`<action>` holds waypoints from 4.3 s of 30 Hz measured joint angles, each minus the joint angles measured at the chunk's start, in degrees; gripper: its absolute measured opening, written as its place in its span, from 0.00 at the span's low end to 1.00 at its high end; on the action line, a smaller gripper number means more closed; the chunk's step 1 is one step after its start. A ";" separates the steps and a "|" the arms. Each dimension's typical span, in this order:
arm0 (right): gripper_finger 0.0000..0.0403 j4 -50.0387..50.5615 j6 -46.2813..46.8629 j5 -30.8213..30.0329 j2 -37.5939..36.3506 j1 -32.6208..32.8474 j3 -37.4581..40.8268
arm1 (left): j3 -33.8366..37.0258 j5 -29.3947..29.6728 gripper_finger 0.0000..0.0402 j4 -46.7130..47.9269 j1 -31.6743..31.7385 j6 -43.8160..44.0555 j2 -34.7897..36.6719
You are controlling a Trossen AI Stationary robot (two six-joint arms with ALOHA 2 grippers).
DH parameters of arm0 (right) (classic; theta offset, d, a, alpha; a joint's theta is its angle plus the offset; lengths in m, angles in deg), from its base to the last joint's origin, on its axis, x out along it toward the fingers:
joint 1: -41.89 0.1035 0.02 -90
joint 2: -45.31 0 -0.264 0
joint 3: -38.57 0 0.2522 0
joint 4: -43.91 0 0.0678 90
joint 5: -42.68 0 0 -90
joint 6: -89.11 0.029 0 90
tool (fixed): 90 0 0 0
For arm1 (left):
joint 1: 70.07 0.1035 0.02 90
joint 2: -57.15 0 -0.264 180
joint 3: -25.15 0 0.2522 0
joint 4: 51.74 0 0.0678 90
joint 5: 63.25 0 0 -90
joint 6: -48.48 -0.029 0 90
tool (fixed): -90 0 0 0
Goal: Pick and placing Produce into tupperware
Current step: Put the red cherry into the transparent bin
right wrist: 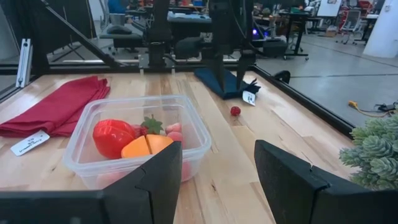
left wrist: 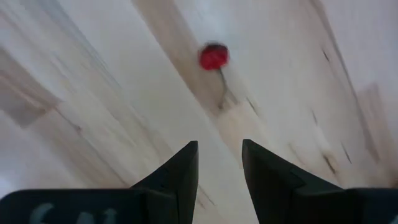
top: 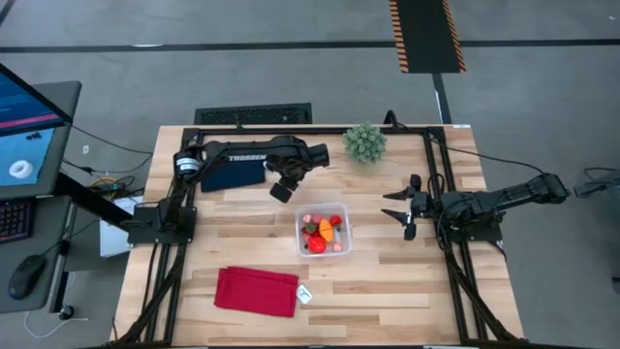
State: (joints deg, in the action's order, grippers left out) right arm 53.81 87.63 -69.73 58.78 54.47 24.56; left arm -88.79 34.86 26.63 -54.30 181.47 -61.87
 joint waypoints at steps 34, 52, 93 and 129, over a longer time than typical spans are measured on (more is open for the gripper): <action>0.56 0.02 0.00 0.02 0.02 0.00 0.00 | 12.59 -3.18 0.28 -14.14 3.33 0.65 -1.15; 0.56 0.02 0.00 0.02 0.02 0.00 -0.02 | 15.27 -3.75 0.08 -18.58 3.54 -1.32 -0.99; 0.56 0.00 0.00 0.02 0.02 0.00 -0.01 | -4.28 10.08 0.00 -9.27 -7.43 -2.30 0.30; 0.56 0.02 0.00 0.00 0.00 0.02 0.00 | 6.81 1.06 0.41 -13.21 -2.15 -2.80 -0.84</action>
State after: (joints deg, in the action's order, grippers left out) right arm 53.83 87.63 -69.73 58.78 54.49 24.56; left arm -81.98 35.92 13.42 -56.45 178.67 -62.71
